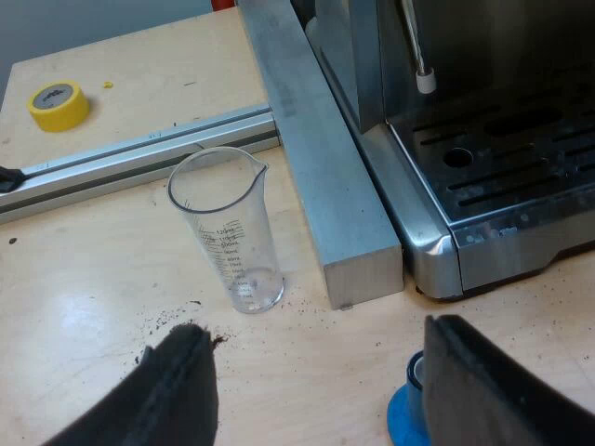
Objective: Place mug into machine
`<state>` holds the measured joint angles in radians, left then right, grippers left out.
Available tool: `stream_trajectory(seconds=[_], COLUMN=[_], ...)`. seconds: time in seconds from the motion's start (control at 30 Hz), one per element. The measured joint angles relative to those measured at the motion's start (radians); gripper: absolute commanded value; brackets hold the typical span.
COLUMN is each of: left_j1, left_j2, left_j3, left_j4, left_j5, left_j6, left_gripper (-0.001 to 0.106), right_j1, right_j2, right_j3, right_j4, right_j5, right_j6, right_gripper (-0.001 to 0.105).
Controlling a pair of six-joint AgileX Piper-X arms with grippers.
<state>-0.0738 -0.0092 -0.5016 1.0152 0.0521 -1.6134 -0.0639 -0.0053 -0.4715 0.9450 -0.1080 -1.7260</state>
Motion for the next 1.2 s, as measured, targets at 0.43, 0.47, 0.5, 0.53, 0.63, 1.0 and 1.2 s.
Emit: stream_trajectory(seconds=[0.43, 0.47, 0.5, 0.53, 0.63, 1.0, 1.2], left_j1=[0.0, -0.005, -0.011, -0.013, -0.065, -0.342, -0.416], left_j2=[0.0, 0.0, 0.0, 0.0, 0.0, 0.11, 0.119], left_j3=[-0.065, -0.084, -0.092, -0.097, -0.114, -0.113, -0.017], left_j4=[-0.016, -0.028, -0.038, -0.041, -0.08, -0.122, -0.254], left_j5=[0.226, 0.255, 0.269, 0.278, 0.338, 0.418, 0.455], left_j6=[-0.031, -0.035, -0.038, -0.038, -0.047, 0.005, 0.027], left_gripper=[0.052, 0.052, 0.052, 0.052, 0.052, 0.052, 0.058], right_j1=[0.0, 0.0, 0.0, 0.0, 0.004, 0.18, 0.234], right_j2=[0.0, 0.005, 0.017, 0.02, 0.073, 0.197, 0.197], right_j3=[-0.067, -0.09, -0.11, -0.11, -0.148, -0.187, -0.187], right_j4=[-0.005, 0.004, 0.015, 0.018, 0.031, 0.03, 0.03], right_j5=[-0.002, -0.008, -0.024, -0.024, -0.115, -0.209, -0.168], right_j6=[0.0, -0.002, -0.004, -0.004, -0.006, -0.104, -0.169], right_gripper=[0.069, 0.069, 0.069, 0.069, 0.069, 0.069, 0.069])
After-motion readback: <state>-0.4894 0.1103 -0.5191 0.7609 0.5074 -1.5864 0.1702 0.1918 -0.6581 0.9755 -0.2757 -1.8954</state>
